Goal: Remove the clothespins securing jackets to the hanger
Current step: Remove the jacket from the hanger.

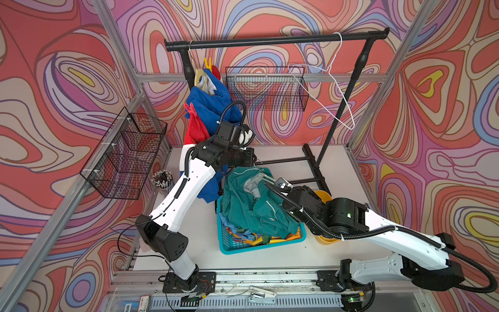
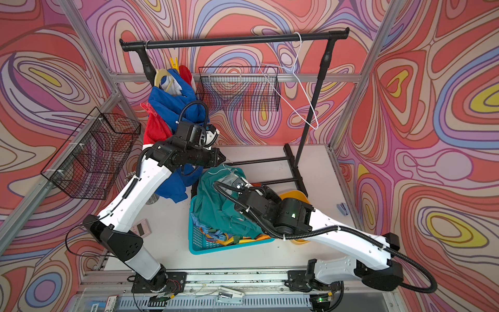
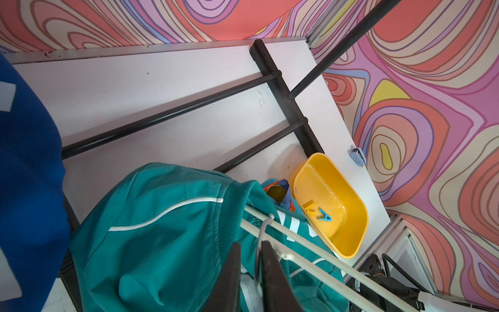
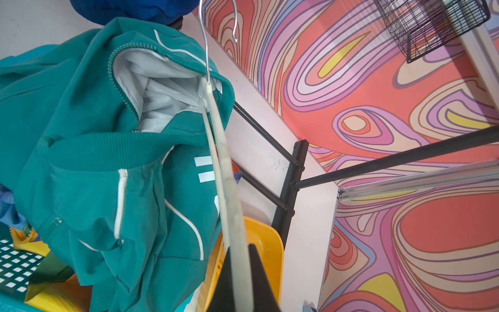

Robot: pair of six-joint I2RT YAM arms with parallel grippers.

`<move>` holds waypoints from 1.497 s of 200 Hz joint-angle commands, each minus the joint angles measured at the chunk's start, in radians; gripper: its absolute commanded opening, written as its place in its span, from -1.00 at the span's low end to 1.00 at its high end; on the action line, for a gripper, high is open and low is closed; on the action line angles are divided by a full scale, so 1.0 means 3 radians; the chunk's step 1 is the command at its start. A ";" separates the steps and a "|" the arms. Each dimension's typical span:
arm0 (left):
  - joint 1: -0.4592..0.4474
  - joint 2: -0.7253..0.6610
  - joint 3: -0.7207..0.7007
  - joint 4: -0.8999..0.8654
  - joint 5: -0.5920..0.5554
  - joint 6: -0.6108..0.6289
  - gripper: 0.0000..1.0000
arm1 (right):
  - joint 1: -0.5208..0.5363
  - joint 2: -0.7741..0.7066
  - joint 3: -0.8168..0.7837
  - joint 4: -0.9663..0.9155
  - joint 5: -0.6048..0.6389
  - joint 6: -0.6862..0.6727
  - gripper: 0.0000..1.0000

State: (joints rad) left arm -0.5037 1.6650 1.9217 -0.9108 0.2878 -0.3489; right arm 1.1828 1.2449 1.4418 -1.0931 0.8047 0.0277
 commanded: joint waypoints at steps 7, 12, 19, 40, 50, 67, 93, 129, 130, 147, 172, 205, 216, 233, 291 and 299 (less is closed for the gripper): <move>0.0027 0.0024 -0.0038 -0.0101 0.0011 -0.0038 -0.60 | 0.0031 -0.0003 0.0063 -0.0019 0.0329 0.0051 -1.00; 0.0027 0.0030 -0.0038 -0.0095 0.0024 -0.0043 -0.60 | 0.0033 -0.0003 0.0065 -0.0017 0.0332 0.0051 -1.00; 0.0026 0.0038 -0.0039 -0.0087 0.0041 -0.0049 -0.59 | 0.0044 -0.0003 0.0062 -0.0014 0.0342 0.0046 -1.00; 0.0029 0.0069 -0.0022 -0.0072 0.0096 -0.0068 -0.59 | 0.0071 0.0011 0.0057 -0.0012 0.0391 0.0051 -1.00; 0.0031 0.0080 -0.0020 -0.0064 0.0132 -0.0084 -0.60 | 0.0081 0.0022 0.0057 -0.0017 0.0432 0.0058 -1.00; 0.0051 0.0090 -0.0024 -0.0062 0.0228 -0.0127 -0.70 | 0.0109 0.0038 0.0052 -0.0017 0.0513 0.0069 -1.00; 0.0098 0.0066 -0.0050 -0.0082 0.0245 -0.0198 -0.93 | 0.0152 0.0087 0.0054 -0.0064 0.0781 0.0146 -1.00; 0.0193 0.0009 -0.0187 -0.0069 0.0351 -0.0322 -1.00 | 0.0278 0.0242 0.0052 -0.0194 0.1323 0.0284 -1.00; 0.0197 0.0009 -0.0193 -0.0069 0.0356 -0.0331 -1.00 | 0.0280 0.0245 0.0052 -0.0195 0.1340 0.0285 -1.00; 0.0255 -0.0019 -0.0303 -0.0050 0.0436 -0.0416 -1.00 | 0.0352 0.0342 0.0055 -0.0250 0.1628 0.0376 -1.00; 0.0328 -0.0087 -0.0541 0.0026 0.0538 -0.0557 -1.00 | 0.0453 0.0392 0.0072 -0.0234 0.1898 0.0450 -1.00; 0.0423 -0.0164 -0.0746 0.0026 0.0643 -0.0646 -0.99 | 0.0566 0.0281 -0.0066 0.0128 0.1965 0.0189 -1.00; 0.0446 -0.0175 -0.0779 0.0000 0.0661 -0.0662 -0.95 | 0.0597 0.0224 -0.0132 0.0284 0.1953 0.0082 -1.00; 0.0477 -0.0181 -0.0801 -0.0053 0.0720 -0.0692 -0.89 | 0.0665 0.0181 -0.0236 0.0495 0.1982 -0.0100 -1.00; 0.0537 -0.0134 -0.0895 -0.0414 0.0911 -0.0672 -0.83 | 0.1005 0.0206 -0.0400 0.0612 0.2095 -0.0276 -1.00; 0.0550 -0.0192 -0.0913 -0.0414 0.0875 -0.0668 -0.72 | 0.1032 0.0212 -0.0355 0.0450 0.2027 -0.0148 -1.00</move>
State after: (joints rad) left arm -0.3599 1.6108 1.6875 -0.9260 0.5945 -0.5617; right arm 1.4567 1.3422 1.3136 -0.9421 1.2953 -0.0605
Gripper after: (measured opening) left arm 0.076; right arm 0.054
